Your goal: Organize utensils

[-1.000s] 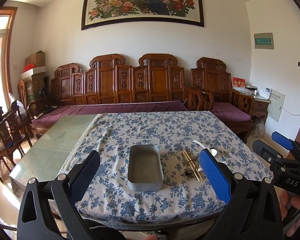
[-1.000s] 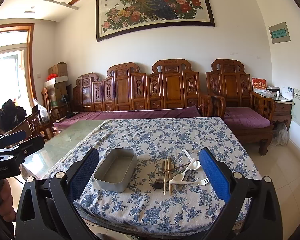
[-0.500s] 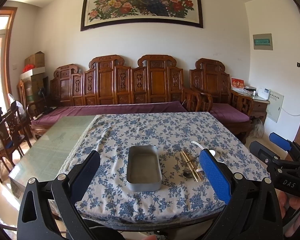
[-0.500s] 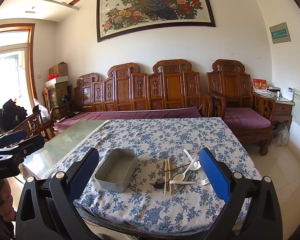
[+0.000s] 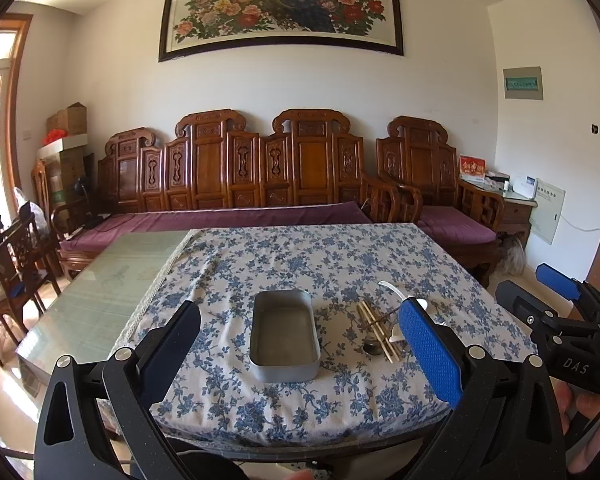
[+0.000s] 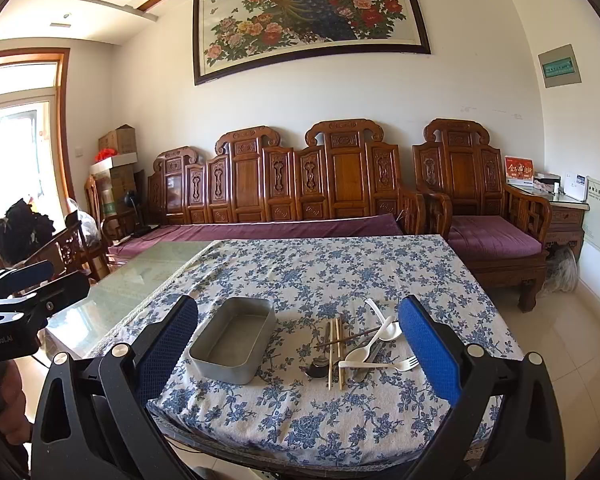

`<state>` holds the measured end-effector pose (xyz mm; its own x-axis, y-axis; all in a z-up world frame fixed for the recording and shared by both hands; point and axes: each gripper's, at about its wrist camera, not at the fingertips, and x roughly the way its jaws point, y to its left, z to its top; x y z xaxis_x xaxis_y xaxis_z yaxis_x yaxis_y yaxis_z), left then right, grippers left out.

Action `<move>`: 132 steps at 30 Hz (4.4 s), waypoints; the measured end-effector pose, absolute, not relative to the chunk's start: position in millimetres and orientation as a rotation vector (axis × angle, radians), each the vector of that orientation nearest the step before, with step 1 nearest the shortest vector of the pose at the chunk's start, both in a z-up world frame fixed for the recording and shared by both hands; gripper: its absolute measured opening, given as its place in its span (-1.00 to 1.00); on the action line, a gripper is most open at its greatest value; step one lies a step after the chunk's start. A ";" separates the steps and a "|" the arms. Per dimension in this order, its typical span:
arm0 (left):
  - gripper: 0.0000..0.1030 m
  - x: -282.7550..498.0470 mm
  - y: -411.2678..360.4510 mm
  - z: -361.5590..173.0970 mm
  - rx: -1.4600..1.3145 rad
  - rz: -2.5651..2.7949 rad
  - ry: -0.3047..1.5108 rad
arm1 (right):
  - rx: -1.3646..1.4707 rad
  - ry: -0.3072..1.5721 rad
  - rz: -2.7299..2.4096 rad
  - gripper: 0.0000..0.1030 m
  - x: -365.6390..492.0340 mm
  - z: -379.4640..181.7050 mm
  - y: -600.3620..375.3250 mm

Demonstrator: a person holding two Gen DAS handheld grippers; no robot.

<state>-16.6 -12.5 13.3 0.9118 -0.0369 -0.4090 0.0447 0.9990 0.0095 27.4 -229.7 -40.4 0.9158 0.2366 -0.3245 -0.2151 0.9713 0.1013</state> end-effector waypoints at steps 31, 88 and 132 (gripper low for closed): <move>0.87 77.8 -14.4 -76.1 0.030 -0.136 0.718 | -0.007 0.486 0.227 0.61 128.5 -110.8 -267.9; 0.87 220.3 -91.1 -180.7 0.108 -0.273 0.940 | -0.117 0.951 0.334 -0.99 300.7 -284.1 -348.5; -0.92 308.8 -150.4 -237.9 0.119 -0.501 1.081 | -0.096 0.900 0.454 -0.87 303.7 -248.3 -339.8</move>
<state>308.8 -150.4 -237.9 0.3710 -0.3325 -0.8671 0.4464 0.8826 -0.1475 303.7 -339.8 -248.3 0.5340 0.3402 -0.7740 -0.4198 0.9013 0.1065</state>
